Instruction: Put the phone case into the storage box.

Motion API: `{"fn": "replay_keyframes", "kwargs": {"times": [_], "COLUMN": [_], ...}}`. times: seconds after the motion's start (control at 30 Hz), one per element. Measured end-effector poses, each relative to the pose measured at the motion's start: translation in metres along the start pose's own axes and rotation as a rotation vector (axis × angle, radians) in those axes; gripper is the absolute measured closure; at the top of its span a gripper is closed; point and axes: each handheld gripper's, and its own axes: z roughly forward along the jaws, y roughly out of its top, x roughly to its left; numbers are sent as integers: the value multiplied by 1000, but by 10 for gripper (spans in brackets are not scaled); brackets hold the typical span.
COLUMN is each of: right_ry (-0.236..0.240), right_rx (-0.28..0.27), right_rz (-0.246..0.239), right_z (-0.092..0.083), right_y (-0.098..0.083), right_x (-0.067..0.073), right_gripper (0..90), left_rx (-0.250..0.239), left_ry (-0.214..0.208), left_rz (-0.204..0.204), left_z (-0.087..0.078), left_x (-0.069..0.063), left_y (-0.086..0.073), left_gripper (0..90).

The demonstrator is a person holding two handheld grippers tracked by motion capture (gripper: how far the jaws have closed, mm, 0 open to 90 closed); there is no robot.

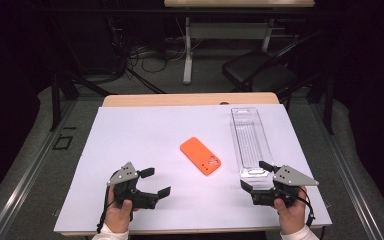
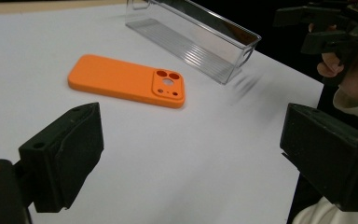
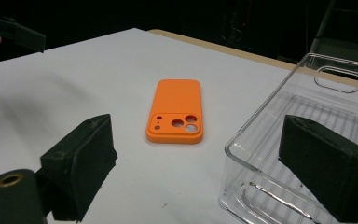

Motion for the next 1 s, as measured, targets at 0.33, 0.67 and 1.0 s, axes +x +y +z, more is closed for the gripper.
{"fn": "replay_keyframes", "kwargs": {"times": [0.33, 0.67, 1.0], "right_ry": [0, 0, 0], "right_rx": [-11, 8, 6], "right_rz": [5, -15, -14], "right_z": [-3, 1, 2], "right_y": [-1, 0, 0], "right_x": [0, 4, 5], "right_gripper": [101, 101, 101], "left_rx": [60, 142, 155], "left_ry": [85, 175, 200], "left_rz": [-52, -48, -60], "left_z": [10, 16, 34], "left_x": [1, -5, -5], "left_y": [1, 15, 37], "left_gripper": [63, 91, 189]}}
